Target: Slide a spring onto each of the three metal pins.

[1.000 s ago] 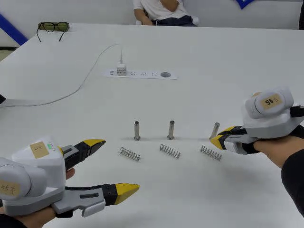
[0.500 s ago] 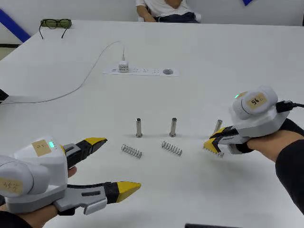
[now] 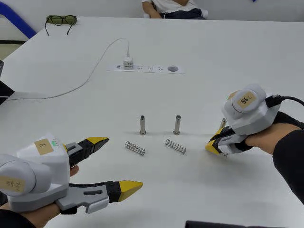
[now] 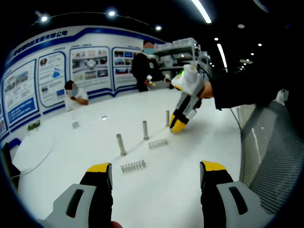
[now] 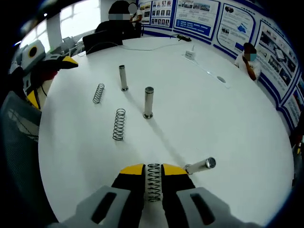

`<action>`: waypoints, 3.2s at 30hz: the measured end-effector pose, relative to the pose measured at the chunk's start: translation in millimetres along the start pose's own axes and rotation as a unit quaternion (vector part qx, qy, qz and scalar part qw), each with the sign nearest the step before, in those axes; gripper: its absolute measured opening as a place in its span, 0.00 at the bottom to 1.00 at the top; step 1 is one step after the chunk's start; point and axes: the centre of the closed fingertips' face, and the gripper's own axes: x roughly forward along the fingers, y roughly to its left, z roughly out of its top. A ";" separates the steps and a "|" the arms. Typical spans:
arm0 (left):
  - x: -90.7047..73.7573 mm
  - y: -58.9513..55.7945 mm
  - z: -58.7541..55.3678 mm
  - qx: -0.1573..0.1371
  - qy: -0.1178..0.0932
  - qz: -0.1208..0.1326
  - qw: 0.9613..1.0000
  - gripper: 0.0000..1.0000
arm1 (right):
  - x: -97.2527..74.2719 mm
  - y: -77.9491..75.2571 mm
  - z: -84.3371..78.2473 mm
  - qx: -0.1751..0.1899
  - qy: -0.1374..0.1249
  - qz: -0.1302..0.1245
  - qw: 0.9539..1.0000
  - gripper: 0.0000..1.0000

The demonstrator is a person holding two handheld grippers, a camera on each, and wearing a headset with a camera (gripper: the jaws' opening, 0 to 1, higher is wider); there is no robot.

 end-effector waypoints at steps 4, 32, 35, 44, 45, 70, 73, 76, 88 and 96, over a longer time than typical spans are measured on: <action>0.2 -0.4 -0.7 -0.002 -0.001 0.002 1.000 0.77 | 0.7 1.0 -1.6 -0.010 0.009 0.007 1.000 0.14; -1.0 -0.2 -4.7 -0.011 -0.006 0.004 1.000 0.76 | 0.9 -1.2 -2.4 0.004 0.013 0.014 1.000 0.12; -0.8 0.1 -4.9 -0.011 -0.006 0.003 1.000 0.76 | -3.9 -1.4 0.5 0.008 0.005 0.011 1.000 0.12; 1.7 -3.1 -1.2 -0.007 -0.008 -0.005 1.000 0.76 | -14.7 0.4 7.2 0.007 -0.015 -0.001 1.000 0.12; 1.8 -3.2 -1.5 -0.006 -0.007 -0.005 1.000 0.76 | -15.6 0.6 7.7 0.005 -0.016 -0.002 1.000 0.12; 1.4 -5.8 3.8 0.004 -0.003 -0.008 1.000 0.76 | -38.0 0.2 15.5 0.023 -0.058 -0.018 0.998 0.12; 1.1 -5.8 2.0 0.004 0.000 -0.007 1.000 0.76 | -37.6 -0.6 15.2 0.030 -0.062 -0.016 0.997 0.12; 1.1 -5.2 2.4 0.004 0.000 -0.005 1.000 0.76 | -37.8 -2.2 15.2 0.030 -0.063 -0.017 0.997 0.12; 1.9 -5.4 0.9 0.000 -0.001 -0.003 1.000 0.76 | -41.1 -1.8 17.9 0.034 -0.071 -0.018 0.997 0.12; 2.3 -4.1 2.1 -0.002 -0.009 -0.003 1.000 0.76 | -49.5 -0.4 23.1 0.036 -0.078 -0.023 0.996 0.12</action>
